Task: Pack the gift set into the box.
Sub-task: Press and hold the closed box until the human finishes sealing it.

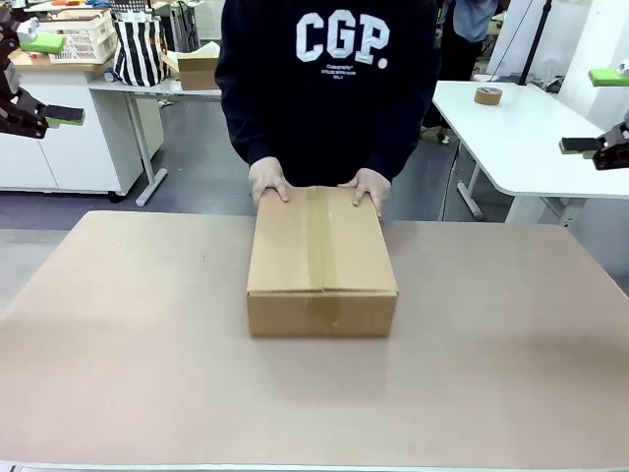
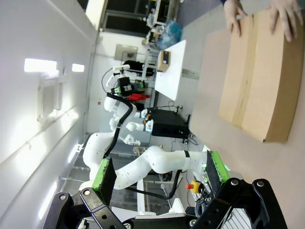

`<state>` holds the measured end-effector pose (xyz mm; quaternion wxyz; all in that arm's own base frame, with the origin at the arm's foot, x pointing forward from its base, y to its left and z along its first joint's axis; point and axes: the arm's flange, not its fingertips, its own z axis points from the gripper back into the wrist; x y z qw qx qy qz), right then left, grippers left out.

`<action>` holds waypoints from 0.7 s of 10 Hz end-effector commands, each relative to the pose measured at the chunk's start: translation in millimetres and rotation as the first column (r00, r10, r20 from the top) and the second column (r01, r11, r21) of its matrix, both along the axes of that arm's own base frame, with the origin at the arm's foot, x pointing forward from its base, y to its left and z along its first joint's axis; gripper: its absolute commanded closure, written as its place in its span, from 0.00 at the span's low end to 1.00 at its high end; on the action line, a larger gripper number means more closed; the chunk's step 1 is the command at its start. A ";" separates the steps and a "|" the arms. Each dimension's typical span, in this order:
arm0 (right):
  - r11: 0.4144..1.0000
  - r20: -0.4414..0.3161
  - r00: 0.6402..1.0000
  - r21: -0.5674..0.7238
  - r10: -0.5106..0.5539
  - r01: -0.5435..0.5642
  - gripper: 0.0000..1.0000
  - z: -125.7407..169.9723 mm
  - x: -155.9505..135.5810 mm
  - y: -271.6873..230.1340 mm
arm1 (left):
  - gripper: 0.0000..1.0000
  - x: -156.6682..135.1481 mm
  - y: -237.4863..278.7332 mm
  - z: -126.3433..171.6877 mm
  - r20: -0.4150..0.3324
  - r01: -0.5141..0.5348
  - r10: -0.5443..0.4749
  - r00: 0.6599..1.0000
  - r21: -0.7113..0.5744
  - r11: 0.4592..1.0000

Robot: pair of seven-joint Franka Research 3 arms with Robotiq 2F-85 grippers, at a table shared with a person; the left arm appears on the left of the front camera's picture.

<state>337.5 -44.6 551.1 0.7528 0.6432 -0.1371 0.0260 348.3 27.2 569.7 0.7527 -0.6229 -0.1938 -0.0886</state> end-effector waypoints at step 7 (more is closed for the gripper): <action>1.000 0.013 1.000 0.021 -0.001 0.001 0.00 2.2 1.3 2.1 | 0.00 -0.8 -1.9 1.5 0.004 0.002 -0.002 1.000 -0.025 1.000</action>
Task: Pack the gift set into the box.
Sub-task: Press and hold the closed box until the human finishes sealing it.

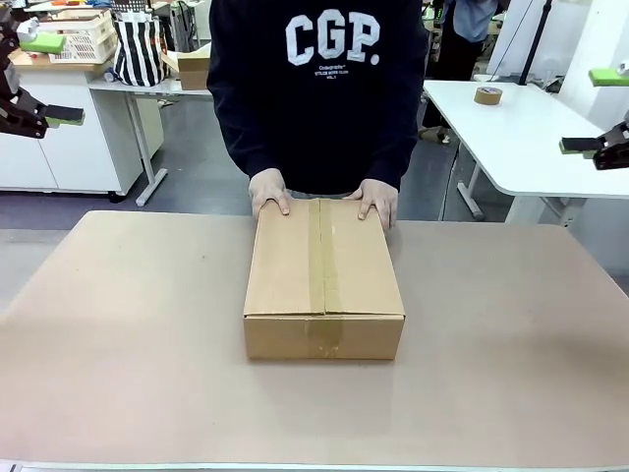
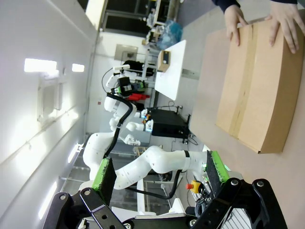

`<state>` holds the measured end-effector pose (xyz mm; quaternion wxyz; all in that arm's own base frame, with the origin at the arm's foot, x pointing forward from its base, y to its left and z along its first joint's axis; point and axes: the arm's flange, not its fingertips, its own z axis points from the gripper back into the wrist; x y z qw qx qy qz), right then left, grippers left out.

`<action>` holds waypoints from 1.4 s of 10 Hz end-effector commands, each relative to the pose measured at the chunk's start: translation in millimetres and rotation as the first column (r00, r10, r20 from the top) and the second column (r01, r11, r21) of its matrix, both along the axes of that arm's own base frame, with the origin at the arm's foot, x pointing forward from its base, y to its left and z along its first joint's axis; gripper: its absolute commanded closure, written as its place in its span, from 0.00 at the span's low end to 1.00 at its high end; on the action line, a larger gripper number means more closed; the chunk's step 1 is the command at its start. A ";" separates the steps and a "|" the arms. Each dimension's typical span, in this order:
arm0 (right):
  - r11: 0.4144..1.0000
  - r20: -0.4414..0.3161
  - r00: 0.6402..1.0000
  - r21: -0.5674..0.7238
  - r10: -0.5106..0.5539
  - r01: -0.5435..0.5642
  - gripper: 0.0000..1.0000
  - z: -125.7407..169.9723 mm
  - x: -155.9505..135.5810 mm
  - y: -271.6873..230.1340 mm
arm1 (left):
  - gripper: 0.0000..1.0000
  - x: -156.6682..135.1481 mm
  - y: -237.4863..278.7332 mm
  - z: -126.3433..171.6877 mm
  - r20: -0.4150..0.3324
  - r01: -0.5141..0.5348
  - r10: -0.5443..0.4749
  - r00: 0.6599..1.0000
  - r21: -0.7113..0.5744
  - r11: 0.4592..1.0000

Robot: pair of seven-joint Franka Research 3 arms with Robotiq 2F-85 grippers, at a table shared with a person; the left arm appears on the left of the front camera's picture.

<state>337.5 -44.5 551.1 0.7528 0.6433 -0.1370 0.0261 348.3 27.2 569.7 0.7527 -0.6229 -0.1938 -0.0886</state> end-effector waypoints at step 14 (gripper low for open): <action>0.919 0.576 0.749 -0.380 0.327 -0.110 0.00 -36.8 30.3 90.8 | 0.00 30.7 -84.8 -46.6 0.605 -0.057 -0.262 0.752 0.456 0.888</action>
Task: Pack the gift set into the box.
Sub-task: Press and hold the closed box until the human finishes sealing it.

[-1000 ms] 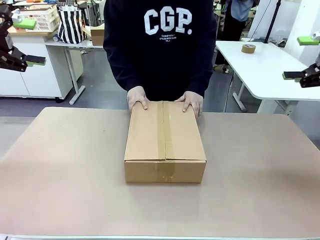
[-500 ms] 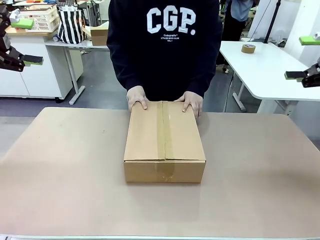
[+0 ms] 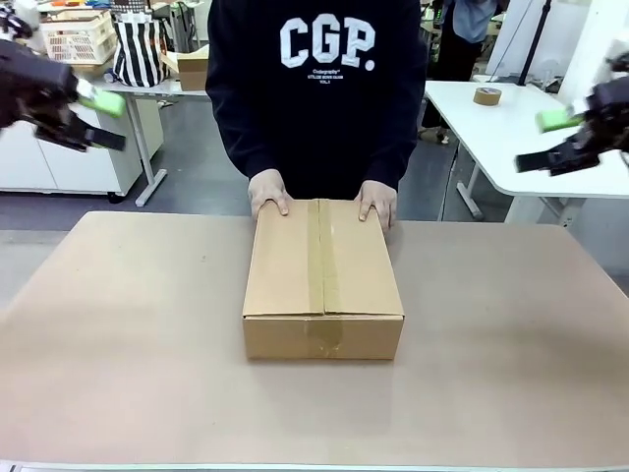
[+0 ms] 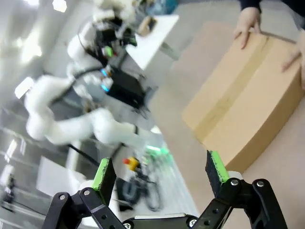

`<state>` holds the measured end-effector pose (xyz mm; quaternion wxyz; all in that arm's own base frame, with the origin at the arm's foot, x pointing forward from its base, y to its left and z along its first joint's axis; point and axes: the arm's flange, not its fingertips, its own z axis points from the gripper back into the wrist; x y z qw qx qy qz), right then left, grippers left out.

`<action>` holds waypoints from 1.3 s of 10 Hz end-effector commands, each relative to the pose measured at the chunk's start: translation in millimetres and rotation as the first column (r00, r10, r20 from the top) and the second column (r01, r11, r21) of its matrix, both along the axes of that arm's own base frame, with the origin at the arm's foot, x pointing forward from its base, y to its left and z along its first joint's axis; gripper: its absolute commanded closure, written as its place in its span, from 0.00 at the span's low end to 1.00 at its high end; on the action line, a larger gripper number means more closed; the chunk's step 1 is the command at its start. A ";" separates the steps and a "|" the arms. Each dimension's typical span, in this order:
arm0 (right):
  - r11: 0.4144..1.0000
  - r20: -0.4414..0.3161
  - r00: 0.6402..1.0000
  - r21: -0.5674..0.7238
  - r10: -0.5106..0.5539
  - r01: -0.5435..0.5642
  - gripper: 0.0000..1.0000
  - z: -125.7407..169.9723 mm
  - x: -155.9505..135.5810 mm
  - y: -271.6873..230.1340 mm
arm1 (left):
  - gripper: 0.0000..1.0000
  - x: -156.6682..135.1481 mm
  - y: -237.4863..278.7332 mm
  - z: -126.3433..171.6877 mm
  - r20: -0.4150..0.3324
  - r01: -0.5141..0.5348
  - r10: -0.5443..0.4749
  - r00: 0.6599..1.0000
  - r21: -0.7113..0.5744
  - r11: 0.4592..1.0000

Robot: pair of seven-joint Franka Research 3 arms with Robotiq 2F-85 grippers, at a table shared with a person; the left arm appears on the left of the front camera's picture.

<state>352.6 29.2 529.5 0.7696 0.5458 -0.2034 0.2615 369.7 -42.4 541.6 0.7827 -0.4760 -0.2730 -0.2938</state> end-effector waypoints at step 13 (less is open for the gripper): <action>0.954 0.775 0.572 -0.297 0.268 -0.044 0.00 -131.9 48.3 149.8 | 0.00 30.3 -131.6 -131.7 0.651 0.403 -0.488 0.581 0.291 0.868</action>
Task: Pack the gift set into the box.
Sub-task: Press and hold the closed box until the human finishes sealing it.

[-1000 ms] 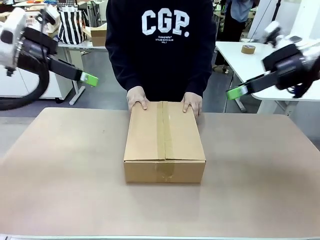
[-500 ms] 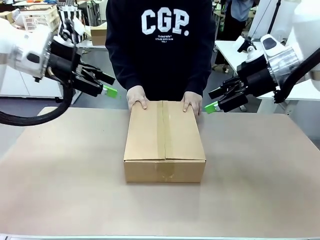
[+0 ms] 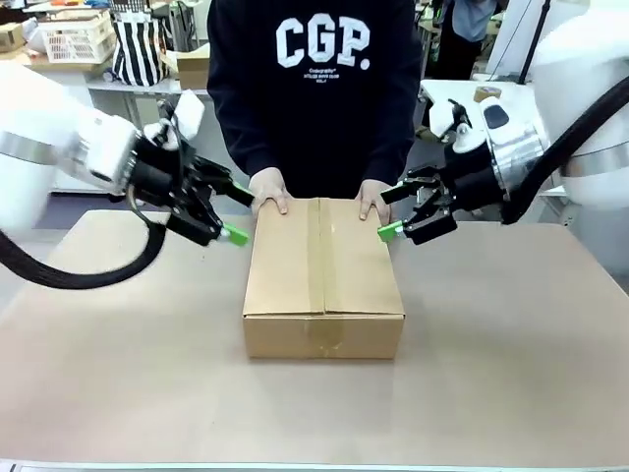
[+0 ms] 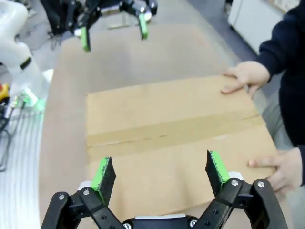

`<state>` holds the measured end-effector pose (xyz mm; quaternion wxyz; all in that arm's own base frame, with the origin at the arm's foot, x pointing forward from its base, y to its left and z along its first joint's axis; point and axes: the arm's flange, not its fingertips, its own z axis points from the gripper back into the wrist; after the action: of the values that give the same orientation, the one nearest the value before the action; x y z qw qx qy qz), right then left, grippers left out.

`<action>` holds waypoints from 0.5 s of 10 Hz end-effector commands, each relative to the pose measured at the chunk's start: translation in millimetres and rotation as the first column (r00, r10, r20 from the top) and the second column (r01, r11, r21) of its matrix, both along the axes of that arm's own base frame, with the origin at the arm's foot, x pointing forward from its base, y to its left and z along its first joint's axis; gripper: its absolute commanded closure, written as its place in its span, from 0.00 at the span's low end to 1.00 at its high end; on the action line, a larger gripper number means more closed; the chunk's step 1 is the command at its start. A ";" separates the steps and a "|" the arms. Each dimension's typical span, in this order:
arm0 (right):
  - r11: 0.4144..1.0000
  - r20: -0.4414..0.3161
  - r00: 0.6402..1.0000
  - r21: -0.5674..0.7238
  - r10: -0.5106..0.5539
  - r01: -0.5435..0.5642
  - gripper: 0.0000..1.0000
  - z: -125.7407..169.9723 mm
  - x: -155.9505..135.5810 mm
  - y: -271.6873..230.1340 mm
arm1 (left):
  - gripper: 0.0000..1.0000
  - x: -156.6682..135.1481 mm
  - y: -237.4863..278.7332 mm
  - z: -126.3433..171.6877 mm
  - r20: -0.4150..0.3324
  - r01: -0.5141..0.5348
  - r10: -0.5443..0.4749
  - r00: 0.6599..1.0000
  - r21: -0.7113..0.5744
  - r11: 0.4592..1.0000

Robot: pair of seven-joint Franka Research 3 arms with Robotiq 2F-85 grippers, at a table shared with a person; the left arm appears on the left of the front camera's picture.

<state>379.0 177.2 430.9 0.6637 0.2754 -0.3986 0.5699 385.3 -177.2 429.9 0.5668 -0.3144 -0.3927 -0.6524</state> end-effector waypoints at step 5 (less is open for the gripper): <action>0.991 -0.016 0.993 0.053 0.121 -0.120 0.00 -98.1 35.2 40.0 | 0.00 45.3 -27.2 -80.8 -0.094 0.066 -0.074 0.993 -0.083 0.994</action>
<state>401.3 219.3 332.1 0.6292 0.3113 -0.3918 0.5947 426.0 -196.2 344.7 0.5532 -0.3617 -0.3667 -0.6547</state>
